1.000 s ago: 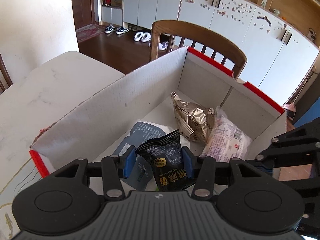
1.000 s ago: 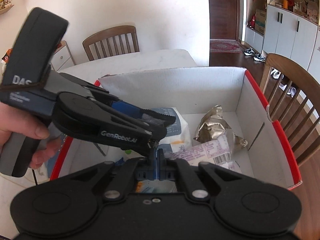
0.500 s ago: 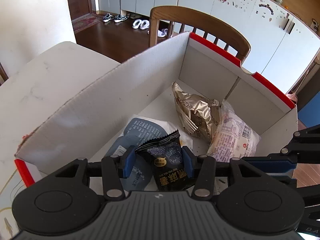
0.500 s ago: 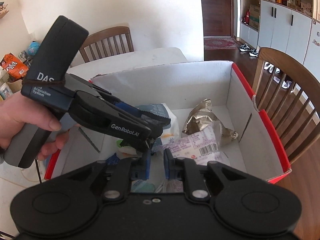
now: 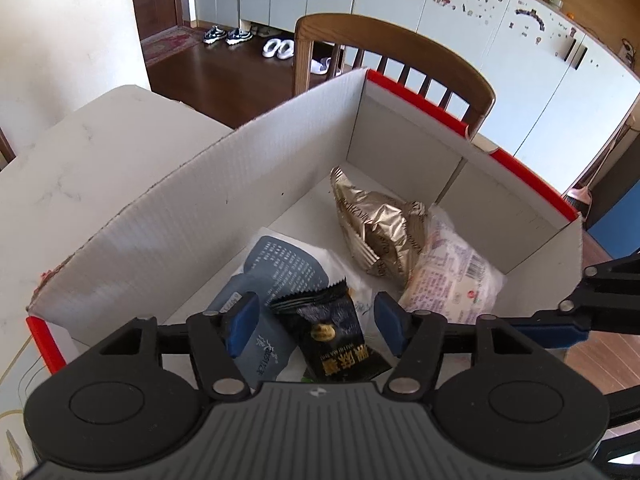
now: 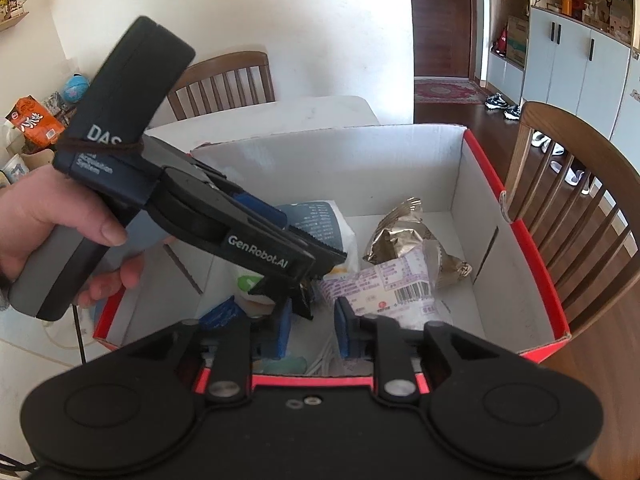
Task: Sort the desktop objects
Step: 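Lower both held items into the shoebox and open both tools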
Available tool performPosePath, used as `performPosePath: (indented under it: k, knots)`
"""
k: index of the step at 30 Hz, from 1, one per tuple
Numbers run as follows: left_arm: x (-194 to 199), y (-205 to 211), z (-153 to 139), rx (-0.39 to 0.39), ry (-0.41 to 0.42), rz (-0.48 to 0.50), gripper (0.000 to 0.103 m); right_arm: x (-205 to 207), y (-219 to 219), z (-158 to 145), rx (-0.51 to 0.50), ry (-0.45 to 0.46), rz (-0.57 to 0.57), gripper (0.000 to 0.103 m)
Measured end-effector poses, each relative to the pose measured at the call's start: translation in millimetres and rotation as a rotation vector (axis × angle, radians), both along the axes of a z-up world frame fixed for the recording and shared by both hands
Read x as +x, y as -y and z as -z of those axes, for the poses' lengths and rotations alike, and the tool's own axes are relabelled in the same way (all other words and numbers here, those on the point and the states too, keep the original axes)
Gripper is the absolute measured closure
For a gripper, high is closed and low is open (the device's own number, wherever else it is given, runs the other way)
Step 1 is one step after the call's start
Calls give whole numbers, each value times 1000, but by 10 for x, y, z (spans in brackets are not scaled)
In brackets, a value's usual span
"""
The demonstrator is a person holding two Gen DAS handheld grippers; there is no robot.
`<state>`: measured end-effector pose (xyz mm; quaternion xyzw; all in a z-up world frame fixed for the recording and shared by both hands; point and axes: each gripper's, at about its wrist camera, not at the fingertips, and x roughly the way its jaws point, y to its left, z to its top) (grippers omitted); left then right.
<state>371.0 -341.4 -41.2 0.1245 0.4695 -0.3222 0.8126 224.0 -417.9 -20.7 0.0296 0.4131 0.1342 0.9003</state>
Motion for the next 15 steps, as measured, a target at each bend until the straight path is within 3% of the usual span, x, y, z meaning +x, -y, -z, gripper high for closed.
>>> performPosePath:
  k: [9,15]
  knots:
    - [-159,-137,-227,-54,33,-27,40,-50,-11,-51,0,13,8,66]
    - [-328,-291,-411,-103,67,-39,40,-99,-46,-127,-9,36,6,65]
